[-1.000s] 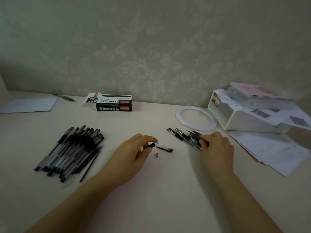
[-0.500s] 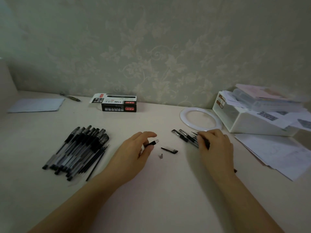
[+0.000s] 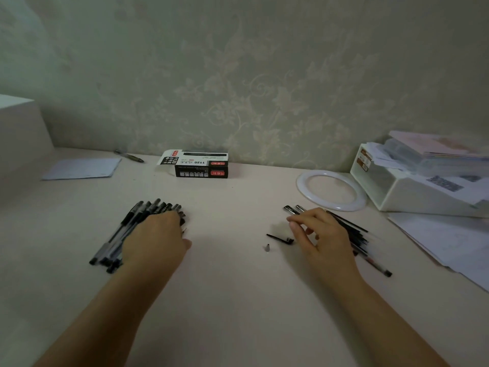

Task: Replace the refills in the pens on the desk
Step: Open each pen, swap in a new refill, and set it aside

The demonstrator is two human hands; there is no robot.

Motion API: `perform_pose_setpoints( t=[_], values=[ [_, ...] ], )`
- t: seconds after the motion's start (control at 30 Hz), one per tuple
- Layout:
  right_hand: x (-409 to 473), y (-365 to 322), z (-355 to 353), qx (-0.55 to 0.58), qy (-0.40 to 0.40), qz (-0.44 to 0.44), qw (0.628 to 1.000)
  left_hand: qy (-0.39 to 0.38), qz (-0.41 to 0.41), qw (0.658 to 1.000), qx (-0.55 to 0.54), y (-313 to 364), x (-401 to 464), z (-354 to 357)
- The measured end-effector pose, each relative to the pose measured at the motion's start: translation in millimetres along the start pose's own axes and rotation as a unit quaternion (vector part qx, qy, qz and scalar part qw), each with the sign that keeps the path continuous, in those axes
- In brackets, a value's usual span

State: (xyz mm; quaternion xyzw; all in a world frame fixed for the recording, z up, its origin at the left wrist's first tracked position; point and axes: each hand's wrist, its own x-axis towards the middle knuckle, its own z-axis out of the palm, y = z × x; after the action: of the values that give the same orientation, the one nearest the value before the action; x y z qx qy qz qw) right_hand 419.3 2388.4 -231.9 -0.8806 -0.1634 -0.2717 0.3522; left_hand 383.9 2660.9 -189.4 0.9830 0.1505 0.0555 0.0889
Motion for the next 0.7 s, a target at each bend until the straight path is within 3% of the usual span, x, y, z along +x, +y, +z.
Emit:
perform_pose_setpoints(
  t=[0.2, 0.7],
  values=[
    [0, 0, -1, -0.001, -0.004, 0.006, 1.000, -0.046, -0.005, 0.999, 0.015, -7, 1, -9],
    [0, -2, -2, -0.001, -0.011, -0.002, 1.000, -0.014, 0.035, 0.999, 0.022, 11, -2, 12]
  ],
)
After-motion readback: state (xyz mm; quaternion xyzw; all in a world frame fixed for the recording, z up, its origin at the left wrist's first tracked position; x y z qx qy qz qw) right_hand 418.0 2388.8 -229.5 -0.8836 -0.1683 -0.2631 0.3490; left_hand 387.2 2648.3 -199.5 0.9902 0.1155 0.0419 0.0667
